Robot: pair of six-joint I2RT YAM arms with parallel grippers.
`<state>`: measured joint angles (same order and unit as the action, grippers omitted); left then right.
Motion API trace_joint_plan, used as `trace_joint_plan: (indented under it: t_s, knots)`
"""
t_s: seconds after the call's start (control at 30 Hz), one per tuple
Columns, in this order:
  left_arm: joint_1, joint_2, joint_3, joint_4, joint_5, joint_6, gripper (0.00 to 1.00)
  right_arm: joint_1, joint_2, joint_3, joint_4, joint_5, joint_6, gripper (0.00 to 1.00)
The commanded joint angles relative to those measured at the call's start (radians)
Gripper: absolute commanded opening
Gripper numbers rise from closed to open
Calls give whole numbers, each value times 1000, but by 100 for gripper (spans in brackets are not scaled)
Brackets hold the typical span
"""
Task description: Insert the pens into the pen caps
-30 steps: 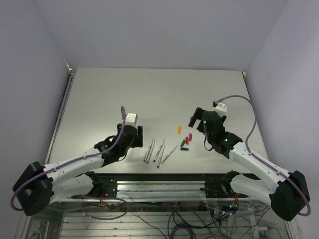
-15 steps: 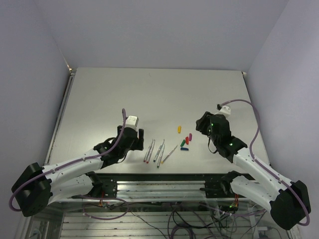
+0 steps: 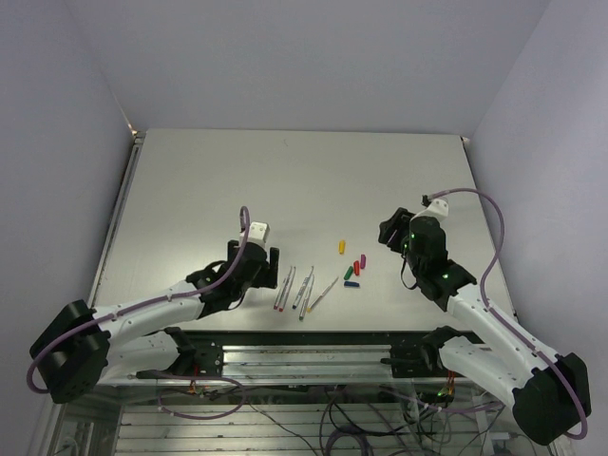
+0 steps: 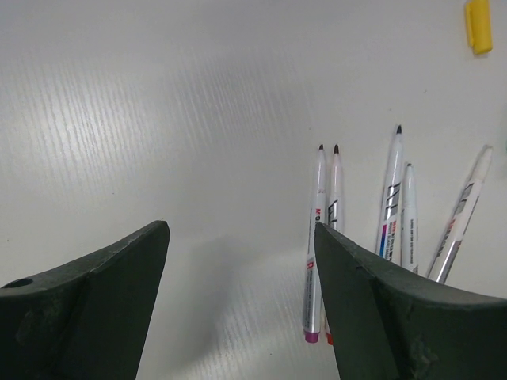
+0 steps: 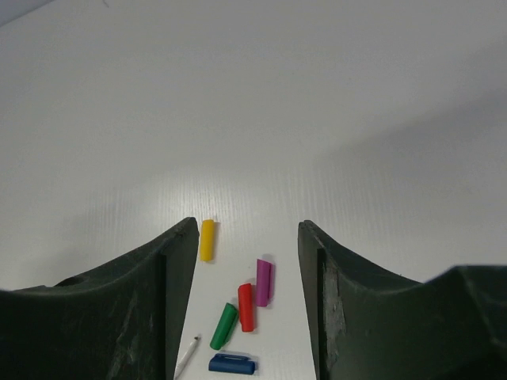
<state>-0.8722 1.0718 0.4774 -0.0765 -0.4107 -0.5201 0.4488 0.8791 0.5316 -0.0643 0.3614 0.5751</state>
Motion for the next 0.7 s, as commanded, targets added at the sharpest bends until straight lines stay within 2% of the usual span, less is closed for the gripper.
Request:
trace_joint_plan:
  t_s: [0.0,0.17,0.33,0.43,0.5,0.67]
  knots:
    - [-5,53,50,-32,53,22,85,-2,-17,14,-15,75,16,52]
    - [-8,63,48,-55,80,29,83,-3,-29,15,-37,141,62,45]
    - [-9,54,29,-40,125,29,80,-2,-61,-16,-8,125,57,41]
    - [-14,65,31,-46,141,35,79,-3,-71,-38,16,109,49,22]
    - [-18,72,34,-58,140,35,79,-3,-68,-40,15,97,51,22]
    - [-27,67,35,-76,157,31,79,-3,-42,-25,-15,110,80,31]
